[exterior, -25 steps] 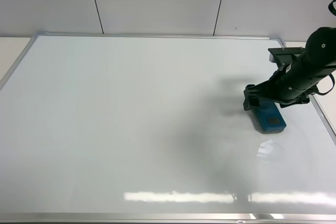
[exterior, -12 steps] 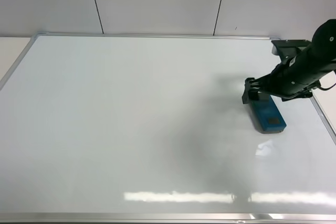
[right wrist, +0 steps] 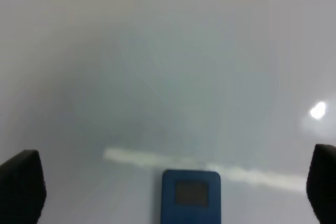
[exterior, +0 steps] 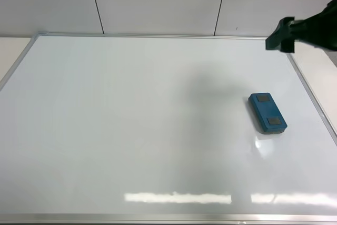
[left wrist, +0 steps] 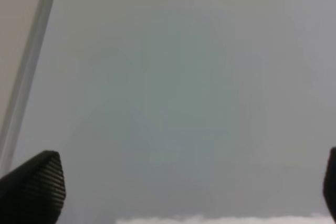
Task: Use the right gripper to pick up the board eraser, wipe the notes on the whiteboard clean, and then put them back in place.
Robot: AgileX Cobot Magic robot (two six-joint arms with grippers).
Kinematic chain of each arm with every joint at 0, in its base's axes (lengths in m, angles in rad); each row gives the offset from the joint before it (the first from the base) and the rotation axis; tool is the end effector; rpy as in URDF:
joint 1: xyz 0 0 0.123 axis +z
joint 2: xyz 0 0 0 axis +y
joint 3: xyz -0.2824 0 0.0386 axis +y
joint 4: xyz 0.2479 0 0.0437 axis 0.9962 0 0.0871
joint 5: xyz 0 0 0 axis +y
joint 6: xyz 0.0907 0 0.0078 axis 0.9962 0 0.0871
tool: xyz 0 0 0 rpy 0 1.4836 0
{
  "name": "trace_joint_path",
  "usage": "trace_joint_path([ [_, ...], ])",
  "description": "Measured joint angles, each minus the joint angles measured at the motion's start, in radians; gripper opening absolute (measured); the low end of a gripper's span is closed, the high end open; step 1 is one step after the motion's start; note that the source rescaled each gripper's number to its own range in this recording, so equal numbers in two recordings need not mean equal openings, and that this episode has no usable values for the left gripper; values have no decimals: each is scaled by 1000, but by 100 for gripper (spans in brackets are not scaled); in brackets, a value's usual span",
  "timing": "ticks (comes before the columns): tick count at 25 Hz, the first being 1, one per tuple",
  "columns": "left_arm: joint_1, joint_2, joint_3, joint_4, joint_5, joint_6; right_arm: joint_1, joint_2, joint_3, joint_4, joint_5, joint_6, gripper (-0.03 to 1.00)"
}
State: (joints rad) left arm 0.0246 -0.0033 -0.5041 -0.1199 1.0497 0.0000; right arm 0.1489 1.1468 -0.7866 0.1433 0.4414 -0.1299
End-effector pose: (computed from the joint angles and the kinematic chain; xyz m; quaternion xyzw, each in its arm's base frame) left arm -0.0055 -0.0096 0.2797 -0.0082 0.8468 -0.0534 0.5291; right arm 0.2318 0.0404 0.2904 -0.0803 0.9050 0.0586 0.4136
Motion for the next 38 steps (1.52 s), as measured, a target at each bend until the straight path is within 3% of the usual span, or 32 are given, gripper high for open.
trace_joint_path([
  [7,0,0,0,0,0,0,0,-386,0,1,129,-2,100],
  [14,0,0,0,0,0,0,0,-669,0,0,452,29,100],
  [20,0,0,0,0,0,0,0,-837,3,-82,651,123,100],
  [23,0,0,0,0,0,0,0,-912,54,-138,679,164,100],
  [29,0,0,0,0,0,0,0,-1068,247,-149,691,195,100],
  [38,0,0,0,0,0,0,-22,-1150,281,-186,632,196,100],
])
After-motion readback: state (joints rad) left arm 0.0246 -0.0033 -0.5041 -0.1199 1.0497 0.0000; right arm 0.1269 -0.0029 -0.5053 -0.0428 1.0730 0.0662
